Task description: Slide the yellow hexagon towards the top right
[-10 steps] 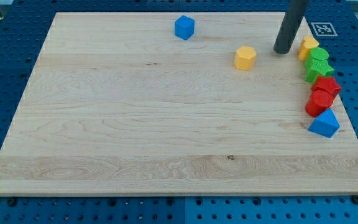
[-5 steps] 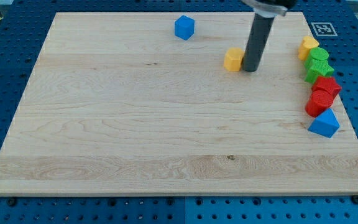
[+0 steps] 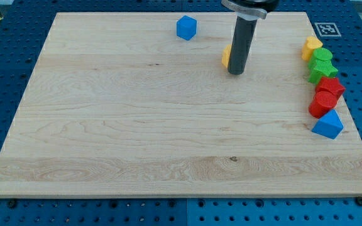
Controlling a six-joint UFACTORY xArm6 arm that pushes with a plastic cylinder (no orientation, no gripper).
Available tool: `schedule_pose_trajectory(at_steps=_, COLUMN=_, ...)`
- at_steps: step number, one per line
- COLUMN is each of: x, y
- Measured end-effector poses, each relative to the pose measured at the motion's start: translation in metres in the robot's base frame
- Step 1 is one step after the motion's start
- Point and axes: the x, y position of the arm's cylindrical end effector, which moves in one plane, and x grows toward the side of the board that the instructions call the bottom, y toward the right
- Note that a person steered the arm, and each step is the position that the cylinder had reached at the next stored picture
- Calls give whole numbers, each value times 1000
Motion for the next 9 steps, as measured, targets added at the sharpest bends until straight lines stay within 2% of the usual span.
schedule_pose_trajectory(at_steps=1, x=19, y=-17)
schedule_pose_trajectory(at_steps=2, x=1, y=-35)
schedule_pose_trajectory(at_steps=4, x=-20, y=13)
schedule_pose_trajectory(at_steps=6, x=-20, y=13)
schedule_pose_trajectory(at_steps=8, x=-20, y=-15)
schedule_pose_trajectory(at_steps=9, x=-42, y=3)
